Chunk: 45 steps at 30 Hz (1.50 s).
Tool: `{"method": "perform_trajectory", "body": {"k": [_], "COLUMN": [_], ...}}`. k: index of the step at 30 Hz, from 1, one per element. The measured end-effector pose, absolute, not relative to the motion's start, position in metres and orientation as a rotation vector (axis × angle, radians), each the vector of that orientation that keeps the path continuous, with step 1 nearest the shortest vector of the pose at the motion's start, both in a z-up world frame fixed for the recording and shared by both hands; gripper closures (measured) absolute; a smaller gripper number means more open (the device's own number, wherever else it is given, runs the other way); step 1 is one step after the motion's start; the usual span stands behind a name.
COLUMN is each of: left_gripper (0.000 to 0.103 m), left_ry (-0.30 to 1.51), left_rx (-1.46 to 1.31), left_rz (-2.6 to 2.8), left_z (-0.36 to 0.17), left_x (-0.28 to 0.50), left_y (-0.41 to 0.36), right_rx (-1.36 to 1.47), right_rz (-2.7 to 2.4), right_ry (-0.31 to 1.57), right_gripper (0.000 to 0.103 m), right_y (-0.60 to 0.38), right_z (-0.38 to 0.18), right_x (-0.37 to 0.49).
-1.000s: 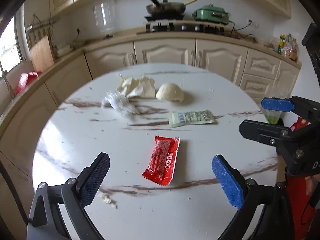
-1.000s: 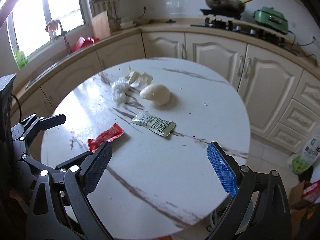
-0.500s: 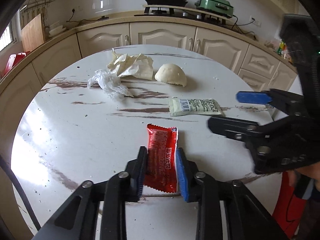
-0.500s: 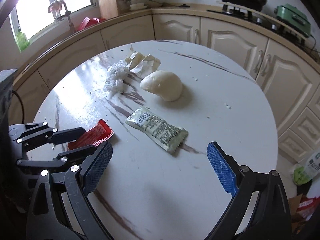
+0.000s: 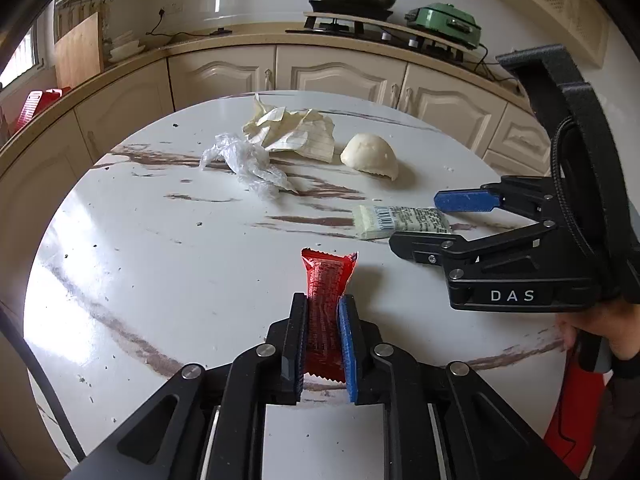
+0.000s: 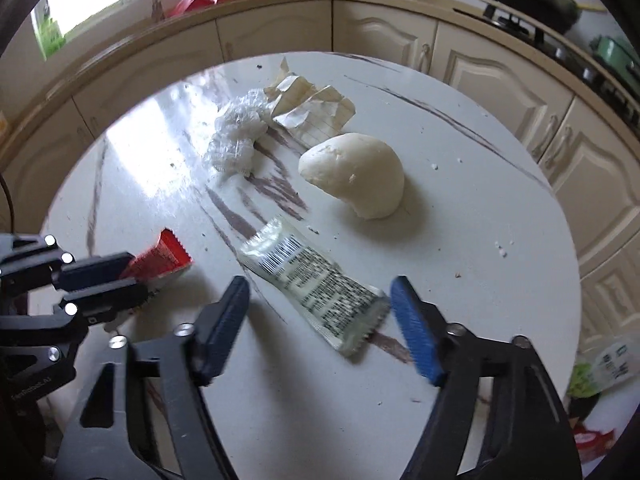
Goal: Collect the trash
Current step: 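Grasp the red wrapper with the left tool while the right tool grasps the green-white sachet, then carry the red wrapper and sachet over the blue bin with both tools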
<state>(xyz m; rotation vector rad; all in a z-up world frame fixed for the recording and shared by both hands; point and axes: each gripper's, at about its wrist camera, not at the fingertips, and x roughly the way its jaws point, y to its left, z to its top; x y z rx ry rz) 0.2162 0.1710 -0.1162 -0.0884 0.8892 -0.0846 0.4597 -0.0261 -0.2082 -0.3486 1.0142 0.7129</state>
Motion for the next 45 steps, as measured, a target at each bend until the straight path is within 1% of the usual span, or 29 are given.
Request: {"method": "perform_trajectory", "body": {"k": [1,2,5,7,8,12,14,15,17,18,20,23,26,29,33,39,45], "left_gripper": [0.085,0.083,0.083,0.083,0.086,0.089,0.090,0.091,0.092,0.092,0.094,0.096,0.097,0.098,0.098,0.098,0.098], "left_ry": [0.893,0.902,0.901,0.902,0.900,0.898,0.894,0.893,0.892,0.891,0.890,0.891,0.893,0.884,0.865,0.821,0.785], "left_rx": [-0.092,-0.093,-0.101,-0.102,-0.100,-0.113,-0.123,-0.124,-0.130,-0.133,-0.140,-0.148,-0.151,-0.162,-0.180,-0.153,-0.094], "left_rz": [-0.084,-0.084,-0.087,-0.079,-0.077,-0.072,-0.070,-0.067,-0.062,-0.060,-0.057,-0.057,-0.058,-0.060,-0.055,-0.068,-0.127], "left_z": [-0.118,-0.120,-0.122,-0.123,-0.123,-0.124,-0.125,-0.125,-0.125,-0.125,-0.125,-0.123,-0.122,-0.117,-0.107,-0.082,-0.060], "left_x": [0.217,0.218,0.220,0.222,0.222,0.225,0.225,0.224,0.224,0.224,0.223,0.220,0.216,0.208,0.197,0.182,0.177], "left_y": [0.169,0.169,0.170,0.169,0.167,0.168,0.168,0.167,0.167,0.166,0.166,0.163,0.160,0.160,0.159,0.140,0.091], "right_rx": [-0.350,-0.362,-0.389,-0.425,-0.428,-0.432,-0.415,-0.421,-0.423,-0.422,-0.419,-0.428,-0.423,-0.381,-0.281,-0.137,-0.023], "right_rz": [0.723,0.732,0.742,0.750,0.763,0.805,0.830,0.832,0.844,0.841,0.837,0.831,0.821,0.821,0.840,0.839,0.790], "right_ry": [1.014,1.010,1.016,0.998,0.997,0.992,0.999,0.998,1.001,0.998,0.997,0.998,0.986,0.977,0.973,0.922,0.856], "right_gripper": [0.047,0.052,0.051,0.046,0.046,0.046,0.050,0.050,0.057,0.058,0.068,0.078,0.085,0.088,0.090,0.090,0.089], "right_y": [-0.026,-0.025,-0.021,-0.017,-0.015,-0.007,-0.005,-0.004,-0.002,-0.002,-0.001,0.001,-0.001,-0.009,-0.026,-0.066,-0.129], "right_z": [-0.207,-0.207,-0.205,-0.205,-0.205,-0.207,-0.207,-0.207,-0.207,-0.207,-0.206,-0.205,-0.204,-0.202,-0.198,-0.174,-0.149], "right_x": [0.459,0.457,0.458,0.457,0.457,0.458,0.459,0.457,0.455,0.454,0.449,0.439,0.427,0.415,0.405,0.388,0.376]}}
